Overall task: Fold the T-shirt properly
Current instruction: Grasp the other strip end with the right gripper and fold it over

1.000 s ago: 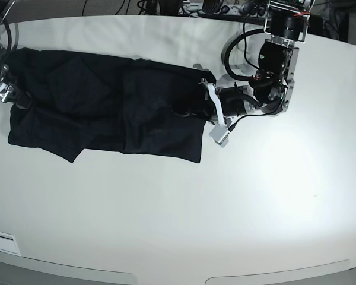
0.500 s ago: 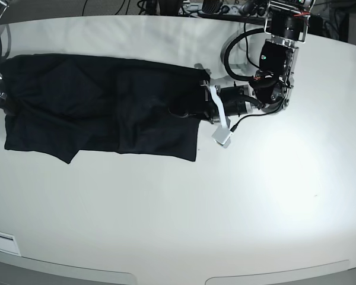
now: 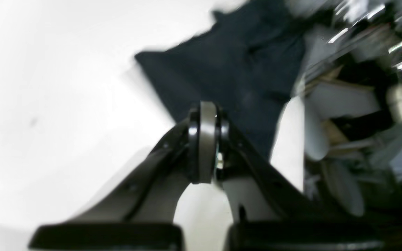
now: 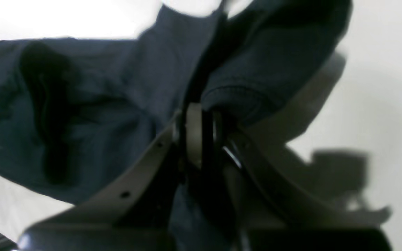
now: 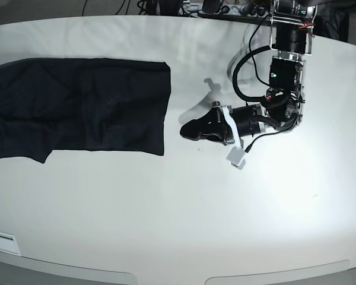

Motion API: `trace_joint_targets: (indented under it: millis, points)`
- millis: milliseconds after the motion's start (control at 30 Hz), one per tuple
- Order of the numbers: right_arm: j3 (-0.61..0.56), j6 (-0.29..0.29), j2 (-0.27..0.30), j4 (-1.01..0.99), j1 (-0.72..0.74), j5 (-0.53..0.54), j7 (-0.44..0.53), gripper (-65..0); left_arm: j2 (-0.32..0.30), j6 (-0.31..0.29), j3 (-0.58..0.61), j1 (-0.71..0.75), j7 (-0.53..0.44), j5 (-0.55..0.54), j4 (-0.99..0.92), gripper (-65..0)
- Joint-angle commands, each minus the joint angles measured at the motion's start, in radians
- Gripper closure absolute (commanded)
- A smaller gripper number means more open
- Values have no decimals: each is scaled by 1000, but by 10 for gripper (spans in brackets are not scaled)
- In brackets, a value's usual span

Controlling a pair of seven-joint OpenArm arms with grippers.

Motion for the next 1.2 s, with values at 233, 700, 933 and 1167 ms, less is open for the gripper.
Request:
trace_joint_targets:
  millis: [233, 700, 933, 1167]
  points:
    - [8, -108, -140, 456, 10, -117, 13, 0, -2, -8, -5, 68, -127, 85, 15, 0]
    - [4, 6, -452, 674, -78, 222, -10, 0, -2, -8, -4, 101, -127, 84, 15, 0]
    - [-8, 40, -565, 663, -78, 230, -9, 0, -2, -8, -4, 101, -127, 84, 15, 0]
    - [-179, 75, -629, 613, -78, 152, -4, 0, -3, -8, -4, 101, -127, 84, 15, 0]
